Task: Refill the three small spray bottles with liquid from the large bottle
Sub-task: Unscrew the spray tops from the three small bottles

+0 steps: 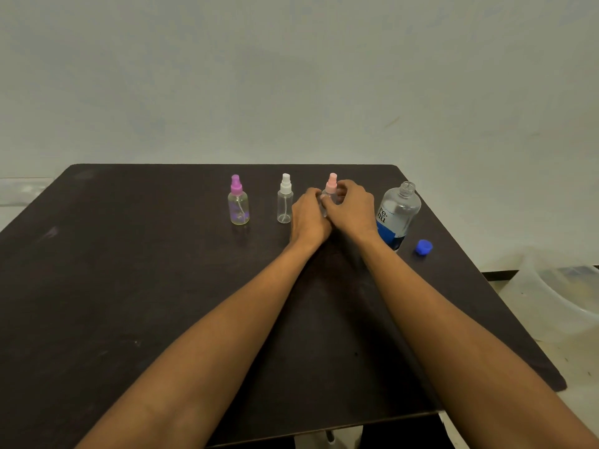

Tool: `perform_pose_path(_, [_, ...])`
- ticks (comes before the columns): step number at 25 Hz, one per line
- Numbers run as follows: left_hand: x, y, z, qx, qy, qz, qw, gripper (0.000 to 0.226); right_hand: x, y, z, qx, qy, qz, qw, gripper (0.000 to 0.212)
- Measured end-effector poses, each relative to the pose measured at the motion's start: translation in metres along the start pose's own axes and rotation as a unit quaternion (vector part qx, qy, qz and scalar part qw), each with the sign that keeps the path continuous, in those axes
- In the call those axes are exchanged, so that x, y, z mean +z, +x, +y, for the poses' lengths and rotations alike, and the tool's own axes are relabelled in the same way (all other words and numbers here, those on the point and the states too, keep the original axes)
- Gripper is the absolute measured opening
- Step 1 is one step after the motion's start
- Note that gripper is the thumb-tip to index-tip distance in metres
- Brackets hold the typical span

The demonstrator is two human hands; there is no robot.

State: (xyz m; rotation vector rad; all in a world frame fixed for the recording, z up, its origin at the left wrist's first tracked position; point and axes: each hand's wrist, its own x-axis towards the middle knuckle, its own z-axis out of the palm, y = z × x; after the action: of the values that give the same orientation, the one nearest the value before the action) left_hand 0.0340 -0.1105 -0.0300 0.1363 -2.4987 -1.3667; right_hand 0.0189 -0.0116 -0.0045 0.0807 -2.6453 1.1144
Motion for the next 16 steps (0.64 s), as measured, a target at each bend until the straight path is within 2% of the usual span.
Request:
perform_pose_path(6, [0.002,-0.004,-0.003,0.011,-0.029,0.024,0.999,0.025,-0.004,-0.005,0.001,-0.014,0.006,0.007,1.0,0.039])
perform_pose_path(11, [-0.011,-0.02,0.01,0.053,-0.042,0.044,0.997,0.028,-0.026,-0.021,-0.013,-0.046,0.024,0.024,0.998,0.035])
perform_pose_path(16, [-0.046,-0.063,0.022,0.1,-0.061,0.069,0.991,0.028,-0.055,-0.061,-0.031,-0.083,0.063,0.008,0.995,0.034])
